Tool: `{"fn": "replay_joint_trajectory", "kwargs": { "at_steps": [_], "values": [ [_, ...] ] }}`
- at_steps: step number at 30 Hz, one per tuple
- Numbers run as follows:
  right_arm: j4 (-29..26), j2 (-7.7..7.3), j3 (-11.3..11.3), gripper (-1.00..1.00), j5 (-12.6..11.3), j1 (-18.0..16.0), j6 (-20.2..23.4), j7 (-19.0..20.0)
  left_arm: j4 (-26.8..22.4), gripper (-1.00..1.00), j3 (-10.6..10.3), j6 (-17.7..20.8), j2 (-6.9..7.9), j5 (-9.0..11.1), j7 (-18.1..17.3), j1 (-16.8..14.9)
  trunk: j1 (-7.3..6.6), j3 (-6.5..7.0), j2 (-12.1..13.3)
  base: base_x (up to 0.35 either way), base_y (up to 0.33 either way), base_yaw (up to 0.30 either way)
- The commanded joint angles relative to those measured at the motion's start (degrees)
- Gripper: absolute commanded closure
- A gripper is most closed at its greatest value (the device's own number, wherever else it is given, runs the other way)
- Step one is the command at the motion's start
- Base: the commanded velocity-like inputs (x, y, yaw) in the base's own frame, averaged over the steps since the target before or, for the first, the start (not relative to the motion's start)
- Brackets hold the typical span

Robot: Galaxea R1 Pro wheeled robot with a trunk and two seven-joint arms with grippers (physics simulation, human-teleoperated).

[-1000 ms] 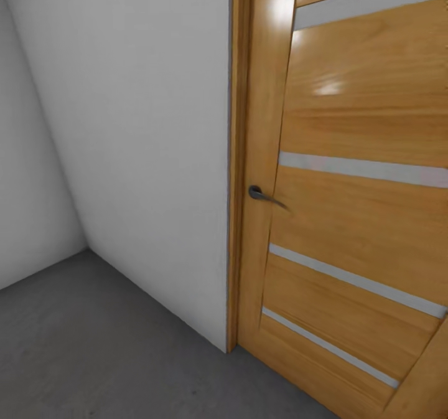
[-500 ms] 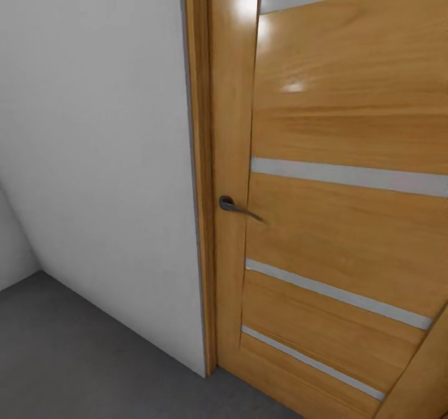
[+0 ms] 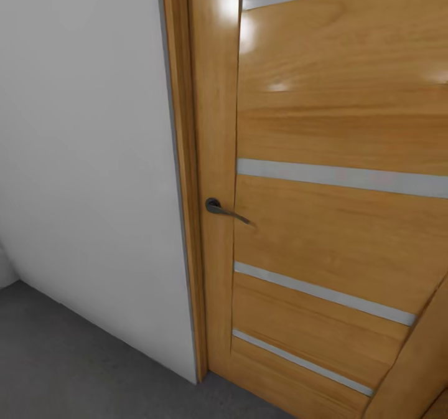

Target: Move the two storage containers from the living room to the garage. In the garage, place one container on the floor and stack the other container on top of it (either order is fine).

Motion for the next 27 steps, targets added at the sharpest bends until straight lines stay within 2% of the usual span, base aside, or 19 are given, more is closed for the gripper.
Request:
{"fn": "replay_joint_trajectory", "kwargs": {
  "at_steps": [1, 15, 20, 27],
  "values": [
    [-0.02, 0.00, 0.28, -1.00, -0.30, 0.00, -0.14, -0.03, -0.01, -1.00, 0.04, -0.07, 0.00, 0.19, 0.02, -0.01, 0.00, -0.05, -0.02, 0.001, 0.000, -0.233],
    [-0.02, 0.00, 0.35, -1.00, -0.32, 0.05, -0.14, -0.03, -0.01, -1.00, 0.04, -0.07, -0.05, 0.19, -0.01, -0.01, 0.00, -0.05, -0.02, 0.000, 0.000, -0.235],
    [0.00, 0.00, 0.36, -1.00, -0.27, 0.00, -0.14, -0.02, -0.01, -1.00, 0.02, -0.07, -0.08, 0.19, -0.06, -0.01, 0.00, -0.05, -0.02, 0.063, 0.032, -0.074],
    [-0.02, -0.06, 0.35, -1.00, -0.25, -0.01, -0.19, -0.05, -0.01, -1.00, 0.01, -0.07, -0.07, 0.19, -0.07, -0.01, 0.00, -0.05, -0.02, 0.265, 0.134, -0.008]
  ]
}}
